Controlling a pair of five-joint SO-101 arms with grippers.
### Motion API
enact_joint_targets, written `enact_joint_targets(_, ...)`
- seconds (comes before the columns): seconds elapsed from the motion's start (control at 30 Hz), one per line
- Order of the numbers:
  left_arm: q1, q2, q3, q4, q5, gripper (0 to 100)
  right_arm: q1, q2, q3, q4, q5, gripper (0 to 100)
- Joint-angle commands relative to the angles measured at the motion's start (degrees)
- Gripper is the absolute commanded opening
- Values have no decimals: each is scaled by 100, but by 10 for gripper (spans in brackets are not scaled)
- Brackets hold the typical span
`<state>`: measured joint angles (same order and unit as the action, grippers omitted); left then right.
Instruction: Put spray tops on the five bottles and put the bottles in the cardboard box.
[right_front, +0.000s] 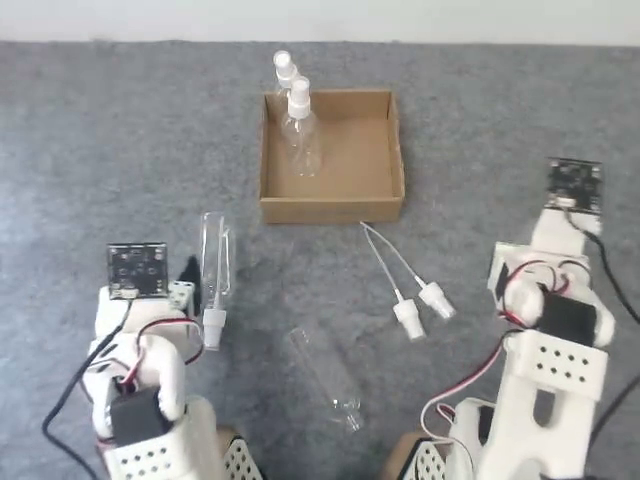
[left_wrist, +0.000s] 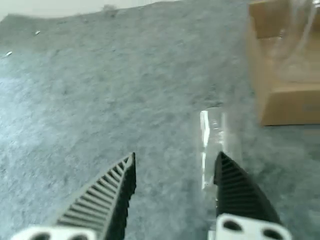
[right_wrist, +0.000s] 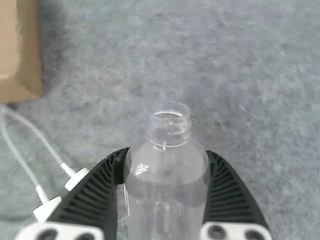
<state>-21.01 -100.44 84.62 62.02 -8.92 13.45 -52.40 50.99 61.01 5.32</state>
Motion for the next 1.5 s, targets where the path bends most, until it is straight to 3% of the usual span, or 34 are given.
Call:
enact_joint_targets(0.0, 545, -53, -725, 404, -88, 276, 295, -198, -35, -207, -237, 93)
enact_joint_targets(0.27, 1846, -35, -1244, 1081, -97, 279, 690, -198, 141, -497, -492, 93)
enact_joint_targets(0.7, 3411, 255, -1253, 1046, -211, 280, 734, -145, 141, -497, -501, 93)
enact_joint_targets(0.87, 3877, 1565, -1719, 941, -149, 277, 743, -145, 141, -497, -501, 93)
enact_joint_targets(1.03, 4633, 2971, -2448, 809, 431, 279, 848, -198, 141, -497, -501, 93)
enact_joint_targets(1.37, 5916, 5785, -2774, -826, 1644, 276, 1112, -198, 105, -497, -501, 93)
enact_joint_targets(1.47, 6119, 6620, -3169, -976, 2013, 276, 1112, -198, 105, -497, -501, 93)
